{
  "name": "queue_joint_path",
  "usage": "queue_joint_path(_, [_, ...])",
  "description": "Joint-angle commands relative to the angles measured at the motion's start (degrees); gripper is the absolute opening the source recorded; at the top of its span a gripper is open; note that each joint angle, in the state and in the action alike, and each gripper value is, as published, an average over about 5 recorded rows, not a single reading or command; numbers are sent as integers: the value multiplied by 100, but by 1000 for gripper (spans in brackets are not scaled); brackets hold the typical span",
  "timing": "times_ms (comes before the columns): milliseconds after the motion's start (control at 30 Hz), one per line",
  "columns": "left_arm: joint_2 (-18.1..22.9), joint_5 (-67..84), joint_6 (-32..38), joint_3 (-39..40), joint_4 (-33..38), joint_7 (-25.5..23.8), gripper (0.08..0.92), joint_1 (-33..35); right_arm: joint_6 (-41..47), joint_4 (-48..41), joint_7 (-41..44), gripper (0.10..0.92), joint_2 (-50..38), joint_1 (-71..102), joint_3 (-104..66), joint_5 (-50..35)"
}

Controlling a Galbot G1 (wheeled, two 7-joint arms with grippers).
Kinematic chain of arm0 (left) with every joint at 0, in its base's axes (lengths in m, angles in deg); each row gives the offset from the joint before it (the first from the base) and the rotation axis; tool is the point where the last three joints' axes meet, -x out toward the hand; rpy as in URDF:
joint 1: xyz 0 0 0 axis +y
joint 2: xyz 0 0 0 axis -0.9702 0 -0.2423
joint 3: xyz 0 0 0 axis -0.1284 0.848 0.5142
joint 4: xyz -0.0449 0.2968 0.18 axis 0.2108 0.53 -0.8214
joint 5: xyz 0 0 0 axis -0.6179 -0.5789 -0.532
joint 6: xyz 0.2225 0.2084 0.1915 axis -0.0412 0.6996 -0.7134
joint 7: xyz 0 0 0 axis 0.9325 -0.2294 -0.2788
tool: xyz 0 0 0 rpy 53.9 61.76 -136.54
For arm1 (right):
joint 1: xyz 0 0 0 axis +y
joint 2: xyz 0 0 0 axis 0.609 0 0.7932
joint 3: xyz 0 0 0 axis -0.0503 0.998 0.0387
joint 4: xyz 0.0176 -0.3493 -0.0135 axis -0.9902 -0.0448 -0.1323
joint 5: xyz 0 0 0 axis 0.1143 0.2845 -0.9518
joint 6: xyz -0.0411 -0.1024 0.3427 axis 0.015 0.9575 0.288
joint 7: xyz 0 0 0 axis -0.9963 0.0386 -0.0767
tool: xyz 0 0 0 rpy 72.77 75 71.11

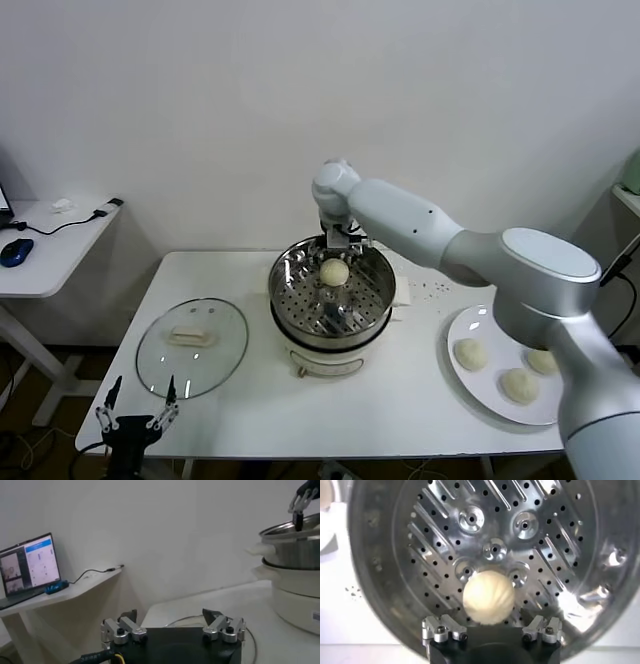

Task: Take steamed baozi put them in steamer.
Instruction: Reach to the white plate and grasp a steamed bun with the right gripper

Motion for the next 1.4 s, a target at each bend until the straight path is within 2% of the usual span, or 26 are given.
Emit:
queue_joint_path(33, [-22, 3, -8, 16, 71, 0, 823, 22, 2062, 1468, -598, 823, -1824, -1565, 1445, -3085])
queue_joint_path(133, [-26, 1, 1, 34, 98, 1, 823, 38, 3492, 1965, -962, 823, -2507, -2022, 2158, -4334])
queue_joint_path(233, [-26, 0, 25, 49, 119, 2, 823, 79, 4854, 2338, -1168, 823, -3208, -2050, 2308, -5051])
queue_joint_path(300, [-26, 0, 42, 59, 133, 2, 823, 111, 5499, 2471, -1379, 823, -3643, -1898, 2298, -5336])
queue_joint_path(400, [-27, 1, 59, 74, 139, 5, 823, 140, 5958, 2529, -1443, 823, -4109, -1563, 2231, -5640])
queue_joint_path(567, [-22, 8, 81, 80, 129, 7, 823, 180, 6030, 2547, -954, 823, -4594, -876, 2119, -5520])
queue_joint_path(833, [-27, 4, 81, 55, 107, 8, 823, 221, 5636, 2190, -269, 823, -4726, 585, 1337, -4367])
queue_joint_path(1200, [-21, -2, 94, 31, -18, 12, 823, 228, 5326, 1533, -502, 823, -4194, 2108, 160, -3459])
queue_joint_path(1400, [-20, -2, 105, 9, -69, 12, 823, 230, 5274, 1257, -567, 823, -3989, 2333, -105, -3372])
